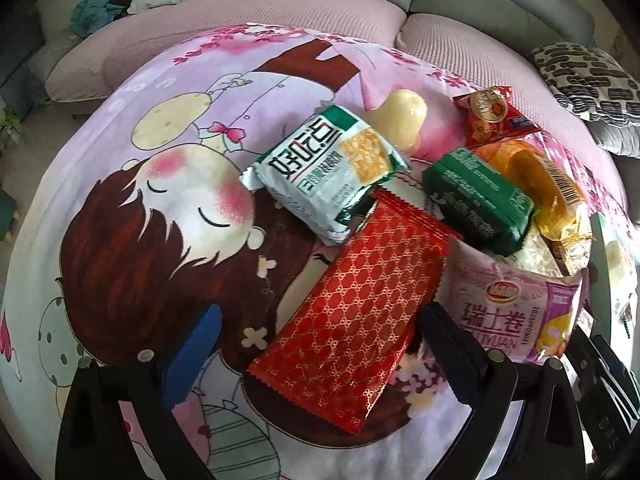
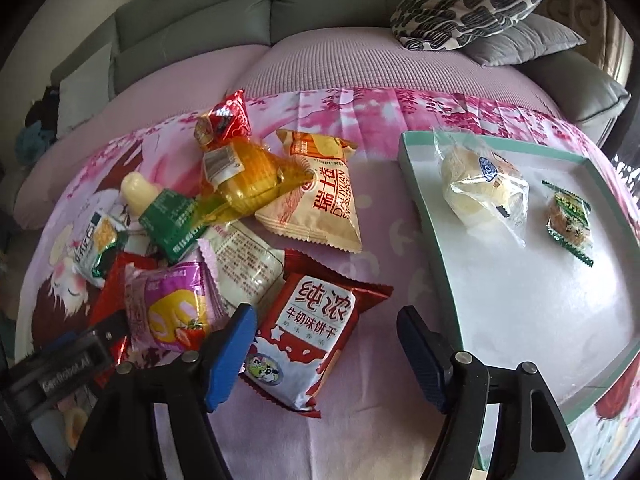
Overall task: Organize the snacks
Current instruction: 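Lower the left gripper onto the red patterned wrapper while the right approaches the red-white milk biscuit pack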
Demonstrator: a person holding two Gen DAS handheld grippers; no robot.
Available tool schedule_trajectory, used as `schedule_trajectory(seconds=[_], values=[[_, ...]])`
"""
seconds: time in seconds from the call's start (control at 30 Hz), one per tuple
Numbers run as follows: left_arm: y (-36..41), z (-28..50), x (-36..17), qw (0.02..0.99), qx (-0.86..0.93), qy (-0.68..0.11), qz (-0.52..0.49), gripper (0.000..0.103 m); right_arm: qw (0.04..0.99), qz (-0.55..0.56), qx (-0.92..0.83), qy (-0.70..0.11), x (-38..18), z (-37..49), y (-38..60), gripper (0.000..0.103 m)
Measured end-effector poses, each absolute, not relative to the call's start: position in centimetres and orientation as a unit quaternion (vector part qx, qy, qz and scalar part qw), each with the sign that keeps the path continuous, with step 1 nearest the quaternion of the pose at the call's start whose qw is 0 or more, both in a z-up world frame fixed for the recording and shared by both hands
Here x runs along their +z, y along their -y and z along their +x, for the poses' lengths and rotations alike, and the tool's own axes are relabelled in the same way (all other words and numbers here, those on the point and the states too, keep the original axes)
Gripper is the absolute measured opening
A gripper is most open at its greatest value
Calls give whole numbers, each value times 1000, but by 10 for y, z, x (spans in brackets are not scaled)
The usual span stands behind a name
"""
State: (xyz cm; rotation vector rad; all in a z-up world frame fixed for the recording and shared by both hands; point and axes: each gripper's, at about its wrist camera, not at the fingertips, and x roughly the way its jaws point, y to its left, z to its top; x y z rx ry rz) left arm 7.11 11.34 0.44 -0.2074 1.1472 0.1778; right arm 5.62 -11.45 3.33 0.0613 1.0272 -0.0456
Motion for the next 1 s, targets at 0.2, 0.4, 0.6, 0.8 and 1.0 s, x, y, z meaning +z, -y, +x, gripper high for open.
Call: schedule_trajectory(seconds=[0.2,0.4,0.6,0.8,1.0], values=[[-111,72,2,832,86,-542,-80,100,868,7,-19,-496,37,51,114,75],[-100,75,-1,835,85,-541,-60,99,866,10,-12,-500,36,50,118,73],[-86,79,4,841,69,-535,-46,83,865,6,-7,-502,35,50,115,70],[-76,78,8,844,49,-532,-43,68,860,4,-10,-511,31,52,116,70],[-70,77,13,843,33,-534,-48,58,856,3,-9,-517,27,52,117,70]])
